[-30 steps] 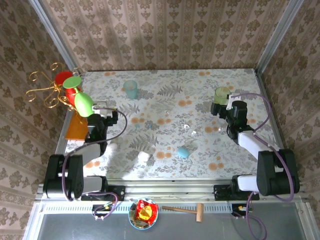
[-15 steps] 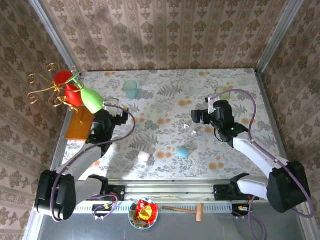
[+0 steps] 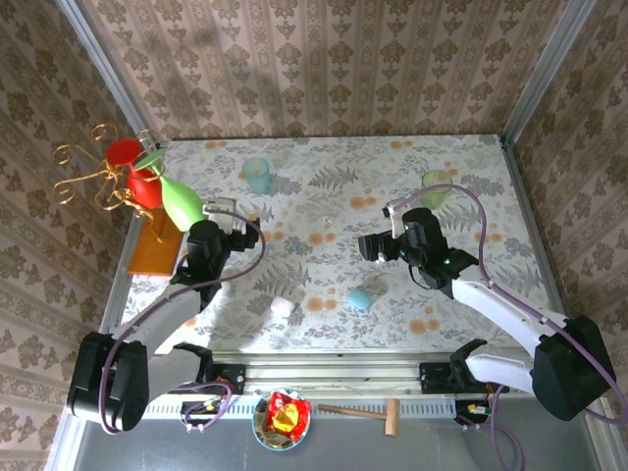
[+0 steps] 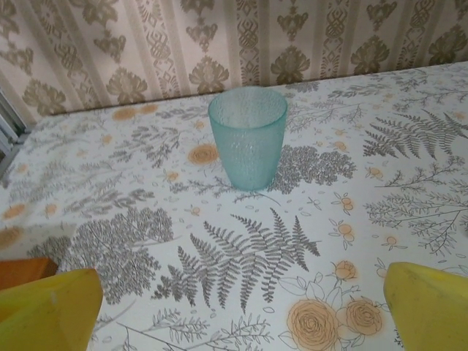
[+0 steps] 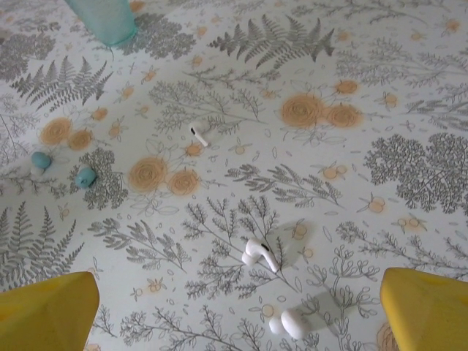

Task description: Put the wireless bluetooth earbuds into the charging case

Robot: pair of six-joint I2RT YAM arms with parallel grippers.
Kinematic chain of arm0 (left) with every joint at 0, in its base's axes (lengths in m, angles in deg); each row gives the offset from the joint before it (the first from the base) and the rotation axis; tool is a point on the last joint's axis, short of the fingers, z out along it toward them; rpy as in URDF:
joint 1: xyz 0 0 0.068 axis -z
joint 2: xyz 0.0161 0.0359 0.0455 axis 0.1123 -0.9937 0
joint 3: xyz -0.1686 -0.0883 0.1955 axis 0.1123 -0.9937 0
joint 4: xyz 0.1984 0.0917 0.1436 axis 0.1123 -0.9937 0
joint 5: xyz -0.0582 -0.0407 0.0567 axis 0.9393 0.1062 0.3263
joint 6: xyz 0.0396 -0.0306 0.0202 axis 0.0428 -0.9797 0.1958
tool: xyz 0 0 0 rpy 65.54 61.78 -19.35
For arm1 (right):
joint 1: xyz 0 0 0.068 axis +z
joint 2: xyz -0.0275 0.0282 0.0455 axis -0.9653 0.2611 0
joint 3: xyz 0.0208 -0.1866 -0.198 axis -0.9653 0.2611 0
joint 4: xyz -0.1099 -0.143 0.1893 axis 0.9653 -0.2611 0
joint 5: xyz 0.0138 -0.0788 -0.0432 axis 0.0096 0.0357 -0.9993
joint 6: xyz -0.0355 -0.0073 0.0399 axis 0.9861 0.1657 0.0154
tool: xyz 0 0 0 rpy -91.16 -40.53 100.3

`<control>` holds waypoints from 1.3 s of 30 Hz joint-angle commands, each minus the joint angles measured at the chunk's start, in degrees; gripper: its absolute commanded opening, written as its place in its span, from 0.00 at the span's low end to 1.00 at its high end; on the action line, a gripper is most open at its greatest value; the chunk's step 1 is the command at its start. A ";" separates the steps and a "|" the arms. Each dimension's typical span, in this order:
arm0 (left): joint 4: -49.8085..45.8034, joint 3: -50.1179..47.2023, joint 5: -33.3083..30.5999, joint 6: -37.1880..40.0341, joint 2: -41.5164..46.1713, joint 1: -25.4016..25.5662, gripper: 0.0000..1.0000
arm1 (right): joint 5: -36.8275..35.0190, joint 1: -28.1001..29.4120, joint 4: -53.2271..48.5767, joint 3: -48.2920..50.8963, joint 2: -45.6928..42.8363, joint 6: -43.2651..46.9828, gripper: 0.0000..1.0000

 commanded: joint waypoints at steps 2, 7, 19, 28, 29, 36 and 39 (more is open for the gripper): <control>4.12 -1.98 1.18 -5.37 -2.07 -0.64 1.00 | 1.17 0.42 -0.50 0.89 -0.83 -2.28 1.00; 6.89 -3.02 2.32 -8.71 -4.29 -1.97 1.00 | 1.73 0.50 0.50 1.25 0.07 -3.36 1.00; 7.56 -3.25 7.42 -10.46 -3.60 -1.15 1.00 | 0.51 2.88 -8.31 2.07 -3.40 -3.01 1.00; 4.93 -2.67 10.67 -11.51 -3.60 0.83 1.00 | -0.55 11.70 -12.56 7.24 -9.64 -6.84 1.00; 4.35 -2.66 10.72 -11.26 -3.34 0.90 1.00 | -1.01 13.15 -12.30 7.76 -9.45 -7.22 1.00; 2.08 -2.85 12.60 -12.08 -2.02 1.68 1.00 | -3.93 20.49 -8.48 9.38 -2.62 -7.06 0.93; 1.51 -2.84 12.79 -11.70 -1.54 1.70 1.00 | -4.32 21.51 -7.27 9.11 1.39 -5.90 0.84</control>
